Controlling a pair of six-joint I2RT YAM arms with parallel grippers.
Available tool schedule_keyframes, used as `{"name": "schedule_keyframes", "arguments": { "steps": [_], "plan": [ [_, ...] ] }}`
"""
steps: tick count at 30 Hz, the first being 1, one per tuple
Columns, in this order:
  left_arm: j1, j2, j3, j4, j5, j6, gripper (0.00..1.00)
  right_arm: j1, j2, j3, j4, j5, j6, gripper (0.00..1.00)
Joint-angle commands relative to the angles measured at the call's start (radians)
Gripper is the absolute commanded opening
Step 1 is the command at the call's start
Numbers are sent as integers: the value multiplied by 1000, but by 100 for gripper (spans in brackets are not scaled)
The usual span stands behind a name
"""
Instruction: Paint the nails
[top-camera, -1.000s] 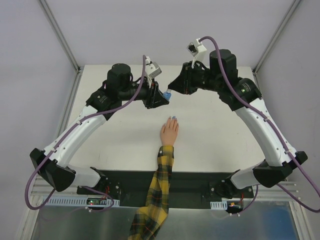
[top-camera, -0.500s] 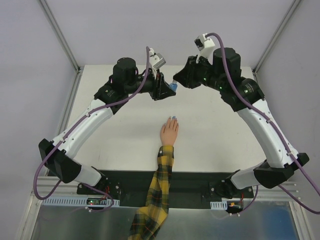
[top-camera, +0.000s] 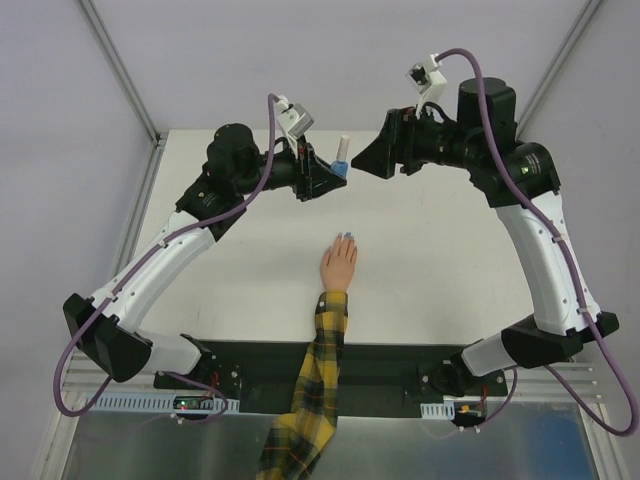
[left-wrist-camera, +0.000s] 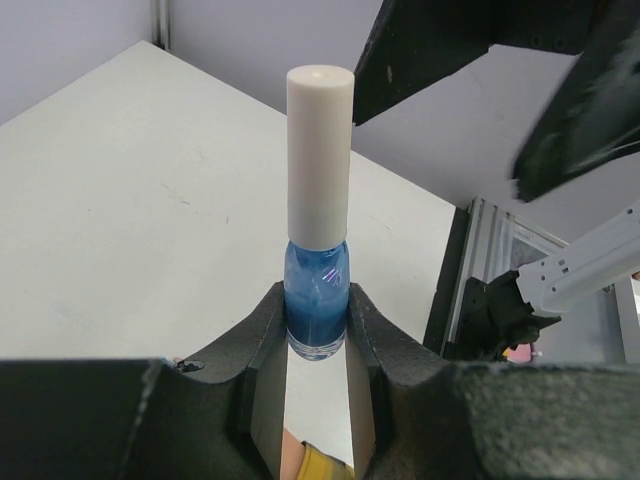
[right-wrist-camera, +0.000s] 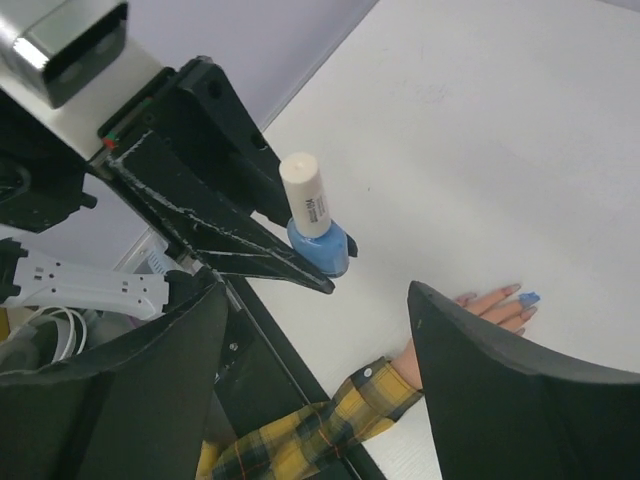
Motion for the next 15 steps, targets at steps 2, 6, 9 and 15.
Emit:
{"name": "schedule_keyframes", "arguments": {
  "steps": [2,6,9,15],
  "plan": [
    [2,-7,47,53,149,-59,0,-81,-8,36,64,-343,-36,80],
    [2,23,87,105,342,-134,0,-101,14,12,251,-561,-17,82],
    [6,16,43,287,430,-264,0,-100,15,-45,389,-638,42,82],
    [9,8,23,364,471,-347,0,-101,-5,-149,588,-701,154,70]
  ]
}}
